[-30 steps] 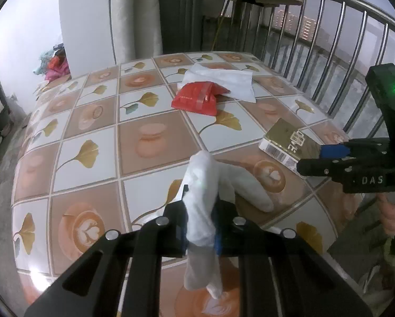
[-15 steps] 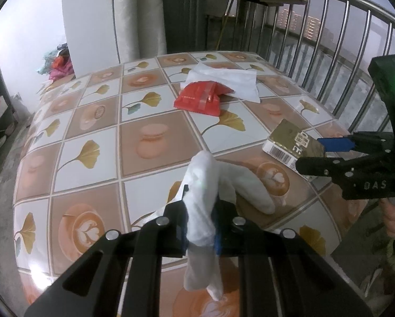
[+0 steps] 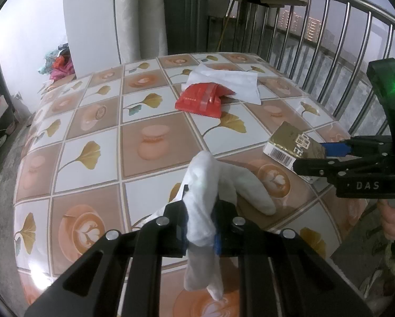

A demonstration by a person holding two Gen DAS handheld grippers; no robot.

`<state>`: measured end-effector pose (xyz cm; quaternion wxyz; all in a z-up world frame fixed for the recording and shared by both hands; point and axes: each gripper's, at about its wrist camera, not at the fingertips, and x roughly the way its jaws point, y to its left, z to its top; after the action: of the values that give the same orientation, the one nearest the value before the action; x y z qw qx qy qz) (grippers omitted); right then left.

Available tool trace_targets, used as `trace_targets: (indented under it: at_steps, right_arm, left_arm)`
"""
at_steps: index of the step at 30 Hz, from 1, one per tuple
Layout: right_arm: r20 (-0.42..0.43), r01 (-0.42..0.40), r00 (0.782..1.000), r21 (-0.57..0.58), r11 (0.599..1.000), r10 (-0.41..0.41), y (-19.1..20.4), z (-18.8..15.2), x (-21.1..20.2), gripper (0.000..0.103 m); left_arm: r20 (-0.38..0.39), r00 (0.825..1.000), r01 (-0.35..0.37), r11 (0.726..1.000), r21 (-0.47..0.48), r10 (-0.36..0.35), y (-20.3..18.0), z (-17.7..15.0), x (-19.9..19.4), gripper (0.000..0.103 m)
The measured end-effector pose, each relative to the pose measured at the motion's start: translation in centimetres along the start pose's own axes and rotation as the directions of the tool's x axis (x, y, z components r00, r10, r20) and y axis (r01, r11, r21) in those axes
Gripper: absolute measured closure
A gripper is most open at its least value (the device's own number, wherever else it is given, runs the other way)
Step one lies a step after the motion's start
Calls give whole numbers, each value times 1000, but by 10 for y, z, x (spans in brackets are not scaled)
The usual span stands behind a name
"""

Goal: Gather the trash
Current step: 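Lift the gold box with the right tool while the left tool lifts the white glove, then carry the gold box and glove over the blue wastebasket and open both tools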

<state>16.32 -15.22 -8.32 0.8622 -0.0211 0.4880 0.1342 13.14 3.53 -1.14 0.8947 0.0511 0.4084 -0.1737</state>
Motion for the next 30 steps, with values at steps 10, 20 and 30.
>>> trace_targets:
  at_steps: [10,20,30]
  right_arm:
    - [19,-19,1000,12,1000,19,-3,3,-8,50]
    - [92,-38,995,38,999,34,-10,9,-38,50]
    - [279,-59,960,215,975,-4,-77,-13,-127,50]
  left_arm:
    - [24,1000,-12,1000,2,12,-2,5,-8,90]
    - [84,996,14,1000,10,-15,-11,20,-32,91]
    - [183,957,206,971,122,-226,-65,72,-69,91]
